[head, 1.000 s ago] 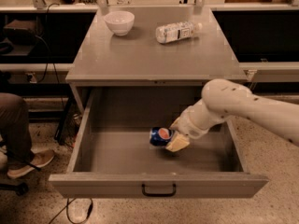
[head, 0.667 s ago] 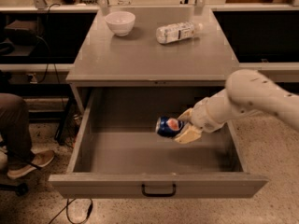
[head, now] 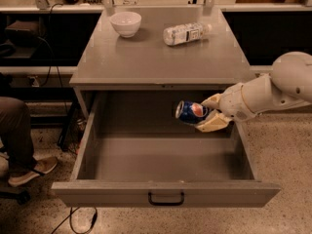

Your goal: Pick pepsi can from top drawer and place on counter

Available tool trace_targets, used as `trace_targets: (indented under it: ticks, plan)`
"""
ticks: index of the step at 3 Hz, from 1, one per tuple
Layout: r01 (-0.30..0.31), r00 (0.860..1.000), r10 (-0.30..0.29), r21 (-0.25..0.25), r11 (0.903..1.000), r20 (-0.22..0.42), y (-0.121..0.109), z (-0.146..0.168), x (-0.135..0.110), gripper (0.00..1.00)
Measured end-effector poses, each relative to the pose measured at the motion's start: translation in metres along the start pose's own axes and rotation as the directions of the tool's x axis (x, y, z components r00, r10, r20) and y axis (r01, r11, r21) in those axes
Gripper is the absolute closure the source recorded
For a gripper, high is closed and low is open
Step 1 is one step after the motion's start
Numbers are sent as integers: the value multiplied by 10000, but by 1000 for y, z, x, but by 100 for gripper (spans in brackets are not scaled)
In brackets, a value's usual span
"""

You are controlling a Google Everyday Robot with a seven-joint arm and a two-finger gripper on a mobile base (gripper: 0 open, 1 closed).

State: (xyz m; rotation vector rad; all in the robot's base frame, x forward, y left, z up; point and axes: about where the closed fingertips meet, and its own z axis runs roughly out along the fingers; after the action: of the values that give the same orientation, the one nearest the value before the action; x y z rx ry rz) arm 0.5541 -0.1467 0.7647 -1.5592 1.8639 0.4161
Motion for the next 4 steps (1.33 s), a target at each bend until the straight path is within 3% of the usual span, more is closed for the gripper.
trace_targets:
  ticks: [2, 3, 4]
  plan:
    - [30, 10000, -30, 137, 9999, 8, -7, -6, -3, 100]
    - [469, 9988, -457, 665, 9967, -188, -34, -36, -11, 100]
    - [1584, 9839, -1480, 1068, 9816, -999, -86, -74, -29, 100]
